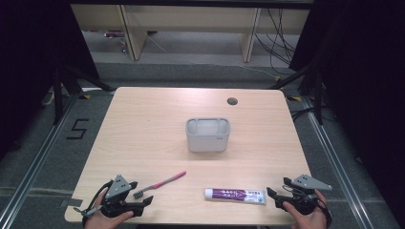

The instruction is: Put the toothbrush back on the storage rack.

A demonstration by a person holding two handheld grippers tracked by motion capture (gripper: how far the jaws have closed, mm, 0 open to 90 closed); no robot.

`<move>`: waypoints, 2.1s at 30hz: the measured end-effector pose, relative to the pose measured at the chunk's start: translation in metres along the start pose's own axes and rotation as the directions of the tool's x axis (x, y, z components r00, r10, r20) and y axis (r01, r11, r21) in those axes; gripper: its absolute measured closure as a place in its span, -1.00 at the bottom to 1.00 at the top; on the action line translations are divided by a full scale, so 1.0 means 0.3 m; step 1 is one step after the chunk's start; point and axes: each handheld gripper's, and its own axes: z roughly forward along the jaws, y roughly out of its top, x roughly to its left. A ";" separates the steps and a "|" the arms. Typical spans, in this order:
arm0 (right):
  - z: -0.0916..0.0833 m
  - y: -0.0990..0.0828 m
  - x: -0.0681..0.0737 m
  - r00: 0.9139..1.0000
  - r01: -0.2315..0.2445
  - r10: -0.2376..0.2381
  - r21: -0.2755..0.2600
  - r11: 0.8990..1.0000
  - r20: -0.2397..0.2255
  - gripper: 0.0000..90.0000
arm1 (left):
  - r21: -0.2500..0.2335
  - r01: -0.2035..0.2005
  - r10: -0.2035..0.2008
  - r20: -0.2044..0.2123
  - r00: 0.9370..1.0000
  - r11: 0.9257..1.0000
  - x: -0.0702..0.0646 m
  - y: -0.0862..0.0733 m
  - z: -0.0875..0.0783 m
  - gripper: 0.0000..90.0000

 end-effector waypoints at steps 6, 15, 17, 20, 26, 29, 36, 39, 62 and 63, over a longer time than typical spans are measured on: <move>-0.001 0.000 0.001 1.000 -0.002 0.002 -0.001 1.000 -0.002 -0.49 | 0.002 -0.010 0.010 0.007 1.000 1.000 -0.003 0.000 -0.003 -0.32; 0.001 0.000 0.000 1.000 -0.001 0.001 0.006 1.000 0.000 -0.47 | -0.073 -0.070 0.073 0.040 0.997 0.995 -0.023 -0.004 -0.016 0.69; 0.001 -0.001 -0.001 1.000 0.004 -0.004 0.005 1.000 -0.003 -0.46 | -0.068 -0.088 0.091 0.038 0.995 0.994 -0.023 -0.005 -0.019 0.84; 0.003 -0.001 -0.002 1.000 0.011 -0.011 0.003 1.000 -0.001 -0.45 | -0.059 -0.088 0.091 0.037 0.995 0.994 -0.023 -0.008 -0.018 0.97; 0.004 -0.001 -0.002 1.000 0.013 -0.013 0.003 1.000 -0.004 -0.45 | -0.044 -0.075 0.077 0.033 0.997 0.996 -0.018 -0.010 -0.014 0.99; 0.000 0.000 0.000 1.000 0.011 -0.011 0.007 1.000 0.003 -0.44 | -0.025 -0.078 0.079 0.036 0.996 0.997 -0.014 -0.011 -0.007 0.99; 0.003 0.000 0.001 1.000 0.015 -0.015 0.016 1.000 -0.009 -0.44 | 0.015 -0.108 0.108 0.031 0.994 0.994 0.000 -0.006 0.011 0.99; 0.003 -0.001 0.002 1.000 0.014 -0.014 0.016 1.000 -0.012 -0.44 | 0.025 -0.104 0.103 0.033 0.994 0.994 0.001 0.000 0.023 0.99; 0.004 0.000 0.003 1.000 0.016 -0.016 0.018 1.000 -0.010 -0.44 | 0.118 -0.131 0.131 0.011 0.991 0.984 0.039 0.014 0.081 0.99; 0.004 0.000 0.003 1.000 0.014 -0.014 0.018 1.000 -0.010 -0.44 | 0.123 -0.135 0.135 0.011 0.991 0.983 0.041 0.015 0.082 0.99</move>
